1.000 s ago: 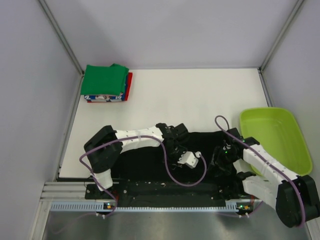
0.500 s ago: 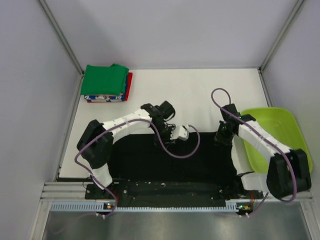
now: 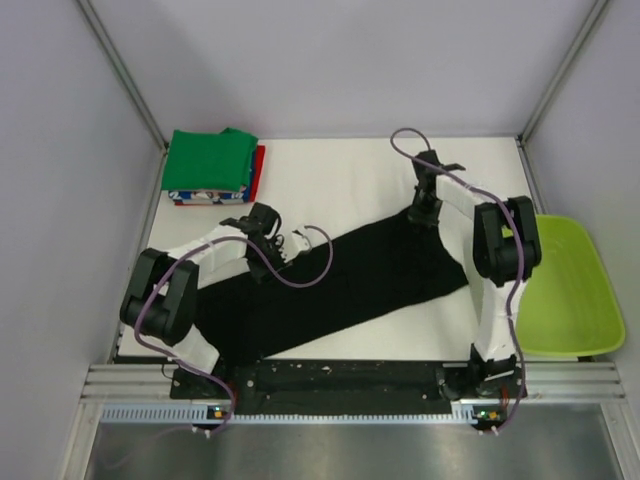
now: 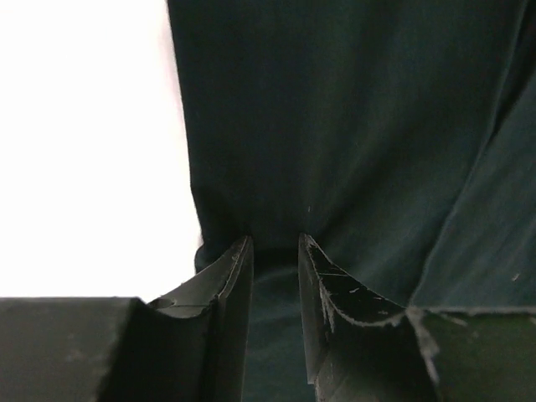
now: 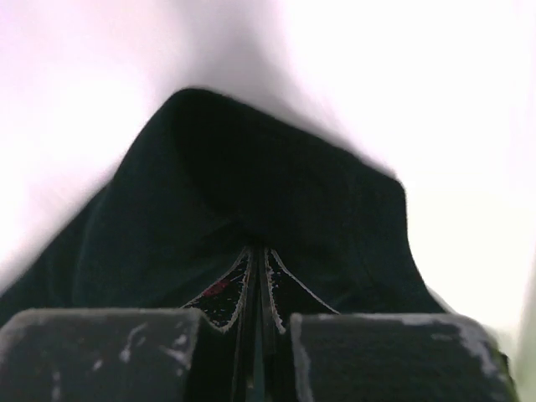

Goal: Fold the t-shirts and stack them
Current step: Rotate the tshirt 90 degrees

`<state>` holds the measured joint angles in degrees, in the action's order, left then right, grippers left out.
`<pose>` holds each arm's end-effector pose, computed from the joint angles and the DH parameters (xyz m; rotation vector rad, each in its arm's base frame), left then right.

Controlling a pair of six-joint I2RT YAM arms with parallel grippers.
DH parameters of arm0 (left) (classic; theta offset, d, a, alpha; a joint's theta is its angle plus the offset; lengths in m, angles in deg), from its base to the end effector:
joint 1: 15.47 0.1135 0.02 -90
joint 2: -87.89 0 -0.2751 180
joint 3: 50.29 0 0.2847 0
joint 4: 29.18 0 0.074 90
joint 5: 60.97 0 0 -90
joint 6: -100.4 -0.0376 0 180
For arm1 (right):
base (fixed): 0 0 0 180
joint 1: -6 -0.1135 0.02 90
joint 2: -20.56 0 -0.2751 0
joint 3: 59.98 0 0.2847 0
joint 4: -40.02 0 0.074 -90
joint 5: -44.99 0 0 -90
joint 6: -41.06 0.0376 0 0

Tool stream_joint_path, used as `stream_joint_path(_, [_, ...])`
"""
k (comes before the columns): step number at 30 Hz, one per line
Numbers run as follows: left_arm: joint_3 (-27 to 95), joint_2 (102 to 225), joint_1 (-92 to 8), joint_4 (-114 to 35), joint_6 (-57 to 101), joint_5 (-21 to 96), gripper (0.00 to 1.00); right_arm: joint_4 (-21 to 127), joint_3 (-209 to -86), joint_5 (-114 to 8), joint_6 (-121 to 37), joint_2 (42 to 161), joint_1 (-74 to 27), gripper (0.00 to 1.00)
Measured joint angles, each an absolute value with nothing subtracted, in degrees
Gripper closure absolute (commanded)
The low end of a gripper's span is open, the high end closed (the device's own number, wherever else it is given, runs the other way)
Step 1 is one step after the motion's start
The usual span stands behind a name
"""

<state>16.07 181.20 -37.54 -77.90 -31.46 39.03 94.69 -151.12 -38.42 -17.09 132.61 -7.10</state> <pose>0.2915 -0.1252 0.1515 1.5408 2.4097 -0.1847 0.4071 0.0903 0.1590 0.4874 2.8238 -0.0139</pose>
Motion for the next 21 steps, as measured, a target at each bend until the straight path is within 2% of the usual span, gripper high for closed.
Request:
stream_joint_path(6, [15.5, 177.8, -32.2, -82.6, -31.2, 39.8, 0.62, 95.1, -184.0, -39.5, -21.5, 153.4, -7.0, 1.0])
stream_joint_path(9, [16.0, 173.5, -28.8, -86.5, -31.0, 40.3, 0.63, 95.2, -188.1, -39.5, -24.2, 154.7, -6.9, 1.0])
stream_joint_path(13, [16.4, 172.6, -23.9, -87.1, -31.0, 39.1, 0.64, 94.5, -181.5, -38.8, -26.8, 147.7, -6.9, 0.98])
stream_joint_path(18, [14.8, 176.0, -20.5, -84.7, -31.1, 34.1, 0.64, 94.9, -161.7, -38.7, -26.1, 132.7, -6.8, 1.0])
stream_joint_path(21, [12.8, 178.1, -20.5, -83.9, -31.7, 33.7, 0.64, 94.7, -155.7, -39.2, -25.0, 131.9, -6.5, 1.0])
